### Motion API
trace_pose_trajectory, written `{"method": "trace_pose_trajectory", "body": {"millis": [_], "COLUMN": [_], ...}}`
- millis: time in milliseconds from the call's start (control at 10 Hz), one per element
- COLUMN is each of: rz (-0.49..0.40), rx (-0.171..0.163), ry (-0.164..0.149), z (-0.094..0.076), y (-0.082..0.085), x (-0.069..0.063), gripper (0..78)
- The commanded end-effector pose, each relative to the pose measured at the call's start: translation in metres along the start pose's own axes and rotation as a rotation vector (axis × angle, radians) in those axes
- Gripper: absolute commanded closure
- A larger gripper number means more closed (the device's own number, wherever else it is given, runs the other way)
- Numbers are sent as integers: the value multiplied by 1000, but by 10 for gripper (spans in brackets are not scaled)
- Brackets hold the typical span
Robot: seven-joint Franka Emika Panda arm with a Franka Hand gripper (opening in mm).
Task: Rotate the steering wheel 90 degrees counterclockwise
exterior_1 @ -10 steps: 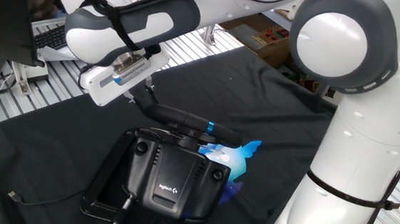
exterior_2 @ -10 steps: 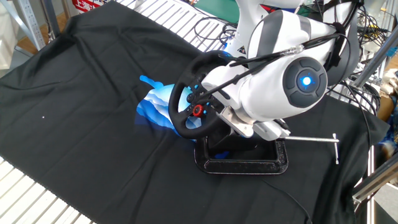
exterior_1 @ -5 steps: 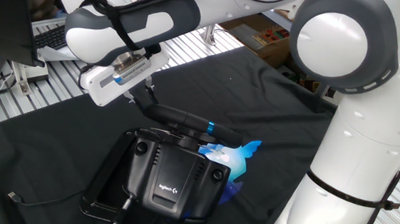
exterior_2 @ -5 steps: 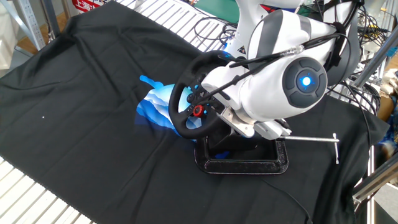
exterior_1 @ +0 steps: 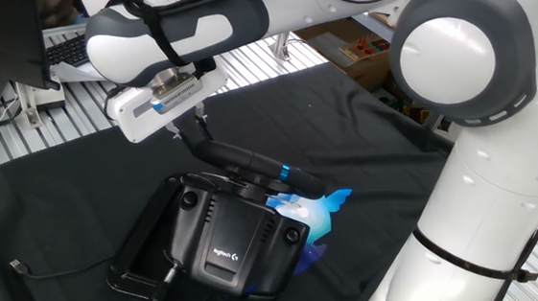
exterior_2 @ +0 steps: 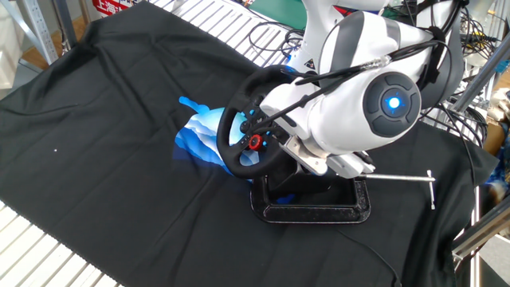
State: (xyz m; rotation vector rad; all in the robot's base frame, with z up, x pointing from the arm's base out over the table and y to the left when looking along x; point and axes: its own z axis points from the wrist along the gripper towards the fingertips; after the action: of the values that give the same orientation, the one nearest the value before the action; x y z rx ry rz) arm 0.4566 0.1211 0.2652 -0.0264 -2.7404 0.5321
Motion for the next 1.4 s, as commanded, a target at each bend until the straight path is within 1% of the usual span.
{"method": "trace_pose_trajectory", "body": {"millis": [100,400,500,900,1000,1400], "rz": [5,28,59,51,48,48], "rx": [-4,1,22,23,23,23], "ry": [-5,5,0,0,0,0], "z": [-1,-1,-1,-1,-1,-1], "y": [4,4,4,4,4,4], "x": [2,2,2,2,2,2], "gripper": [764,764,764,764,1,1]}}
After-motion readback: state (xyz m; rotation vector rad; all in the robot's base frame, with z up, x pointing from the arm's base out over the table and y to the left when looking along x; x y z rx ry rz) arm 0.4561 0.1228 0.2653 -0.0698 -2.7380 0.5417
